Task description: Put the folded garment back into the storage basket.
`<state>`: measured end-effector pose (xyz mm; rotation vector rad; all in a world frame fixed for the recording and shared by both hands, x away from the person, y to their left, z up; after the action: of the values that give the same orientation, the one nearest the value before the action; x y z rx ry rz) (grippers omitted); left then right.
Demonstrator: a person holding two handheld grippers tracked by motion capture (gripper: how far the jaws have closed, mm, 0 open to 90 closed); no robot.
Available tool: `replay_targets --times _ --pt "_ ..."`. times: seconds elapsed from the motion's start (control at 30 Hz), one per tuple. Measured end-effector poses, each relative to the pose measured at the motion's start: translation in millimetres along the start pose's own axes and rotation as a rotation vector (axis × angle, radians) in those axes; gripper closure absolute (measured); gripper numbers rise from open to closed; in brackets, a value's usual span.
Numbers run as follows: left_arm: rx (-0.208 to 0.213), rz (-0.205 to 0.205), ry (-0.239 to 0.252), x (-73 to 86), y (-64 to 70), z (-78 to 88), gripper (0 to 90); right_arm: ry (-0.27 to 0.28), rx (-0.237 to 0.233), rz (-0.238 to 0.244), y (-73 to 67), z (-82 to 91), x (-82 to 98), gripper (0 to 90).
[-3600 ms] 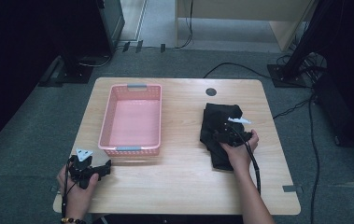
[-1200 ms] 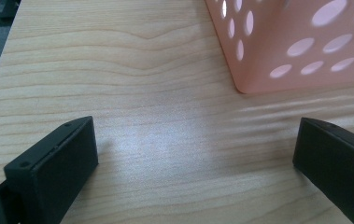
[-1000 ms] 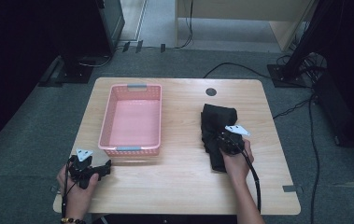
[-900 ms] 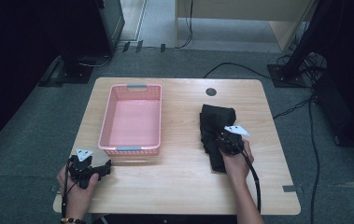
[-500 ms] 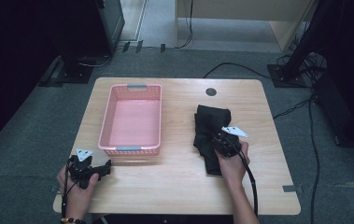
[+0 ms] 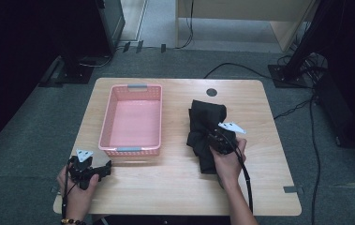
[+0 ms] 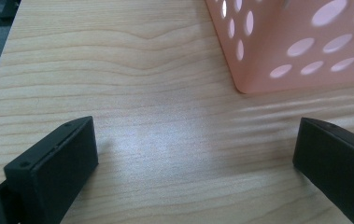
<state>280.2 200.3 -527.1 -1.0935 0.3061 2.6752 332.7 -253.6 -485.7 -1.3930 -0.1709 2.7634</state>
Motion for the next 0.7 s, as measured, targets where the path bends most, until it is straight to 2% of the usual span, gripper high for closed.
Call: replay_targets --times 0.37,0.7 --pt "0.000 0.000 0.000 0.0 0.0 0.0 0.0 0.014 -0.025 0.014 -21.1 7.3 -21.4 64.1" --pt "0.005 -0.004 0.000 0.3 -0.4 0.3 0.0 0.016 -0.033 0.019 -32.8 10.2 -37.9 63.9"
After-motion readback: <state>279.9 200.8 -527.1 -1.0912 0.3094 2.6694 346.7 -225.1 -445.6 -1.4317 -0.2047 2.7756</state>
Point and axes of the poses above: each handheld gripper's, and its own axes: z roughly backward along the jaws, x roughly out of its underside, y roughly to its right, the point moved 1 cm from there along -z, roughly forward along the jaws, and after that the axes turned 9 degrees about x, right-handed, at the moved point
